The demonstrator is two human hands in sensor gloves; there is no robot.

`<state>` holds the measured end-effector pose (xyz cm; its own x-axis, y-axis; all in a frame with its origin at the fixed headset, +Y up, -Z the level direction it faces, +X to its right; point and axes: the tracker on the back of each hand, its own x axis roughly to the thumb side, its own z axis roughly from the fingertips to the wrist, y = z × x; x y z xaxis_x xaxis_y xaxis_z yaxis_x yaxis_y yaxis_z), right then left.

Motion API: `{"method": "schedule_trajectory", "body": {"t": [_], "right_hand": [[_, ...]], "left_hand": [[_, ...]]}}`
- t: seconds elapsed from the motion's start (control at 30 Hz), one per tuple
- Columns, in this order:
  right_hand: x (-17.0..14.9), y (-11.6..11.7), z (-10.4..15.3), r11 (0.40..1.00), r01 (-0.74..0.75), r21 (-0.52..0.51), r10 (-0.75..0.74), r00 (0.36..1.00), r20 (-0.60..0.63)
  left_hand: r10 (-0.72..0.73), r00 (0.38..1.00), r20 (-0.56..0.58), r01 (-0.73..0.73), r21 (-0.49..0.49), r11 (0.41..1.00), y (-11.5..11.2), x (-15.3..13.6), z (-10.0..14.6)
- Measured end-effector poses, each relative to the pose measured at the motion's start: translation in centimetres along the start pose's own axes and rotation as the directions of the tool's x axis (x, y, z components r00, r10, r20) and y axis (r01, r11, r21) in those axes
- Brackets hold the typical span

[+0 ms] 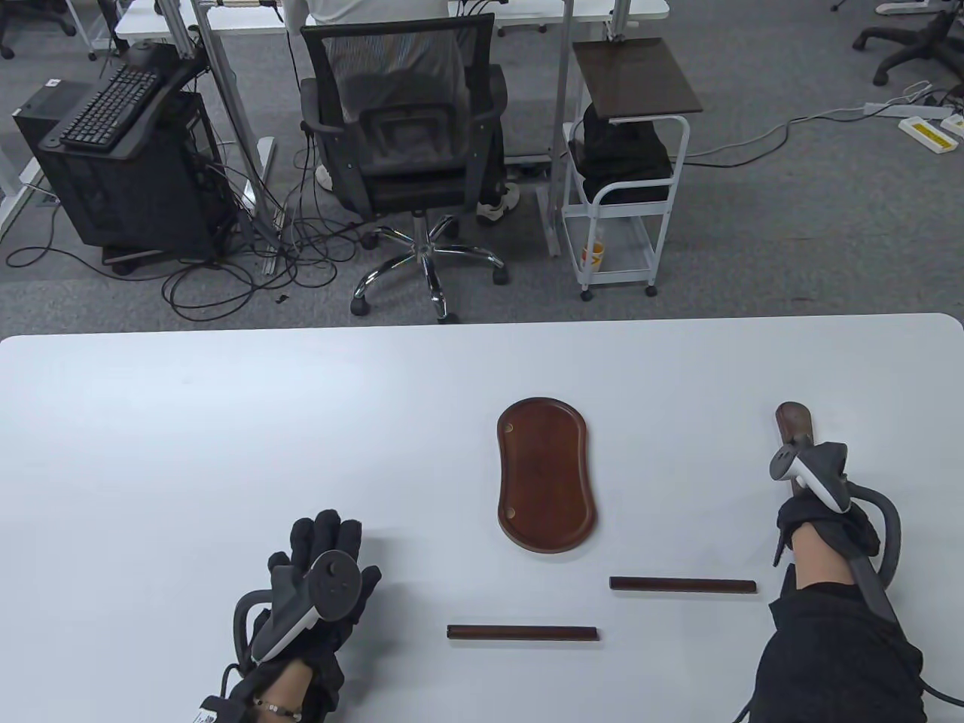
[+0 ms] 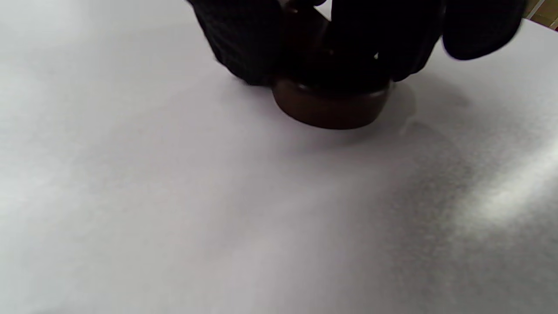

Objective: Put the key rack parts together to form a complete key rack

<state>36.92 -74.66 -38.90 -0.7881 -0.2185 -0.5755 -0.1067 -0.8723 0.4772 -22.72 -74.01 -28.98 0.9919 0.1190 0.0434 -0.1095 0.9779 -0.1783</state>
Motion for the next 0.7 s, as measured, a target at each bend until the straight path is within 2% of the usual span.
{"method": "schedule_trajectory", "body": {"t": [0.13, 0.33, 0.47, 0.57, 0.7], "right_hand": [[0.0, 0.1, 0.4, 0.998, -0.022, -0.054, 0.023, 1.0, 0.009], [-0.5, -1.2, 1.8, 0.981, 0.107, -0.163, -0.095, 0.992, 0.081], [-0.7, -2.5, 4.0, 0.945, 0.199, -0.258, -0.149, 0.968, 0.201], [-0.5, -2.9, 5.9, 0.928, 0.238, -0.286, -0.151, 0.943, 0.296], [0.2, -2.9, 9.1, 0.883, 0.354, -0.309, -0.192, 0.872, 0.451]], "left_hand": [[-0.001, 1.0, 0.001, 0.001, -0.002, 1.0, 0.0, 0.0, 0.0], [0.004, 1.0, 0.005, -0.004, 0.001, 1.0, -0.1, 0.0, 0.0], [0.011, 1.0, 0.011, -0.011, 0.005, 1.0, -0.1, 0.0, -0.1], [0.012, 1.0, 0.019, -0.012, 0.006, 1.0, -0.2, 0.2, 0.0], [0.017, 0.999, 0.03, -0.018, 0.013, 1.0, -0.1, 0.4, 0.1]]}}
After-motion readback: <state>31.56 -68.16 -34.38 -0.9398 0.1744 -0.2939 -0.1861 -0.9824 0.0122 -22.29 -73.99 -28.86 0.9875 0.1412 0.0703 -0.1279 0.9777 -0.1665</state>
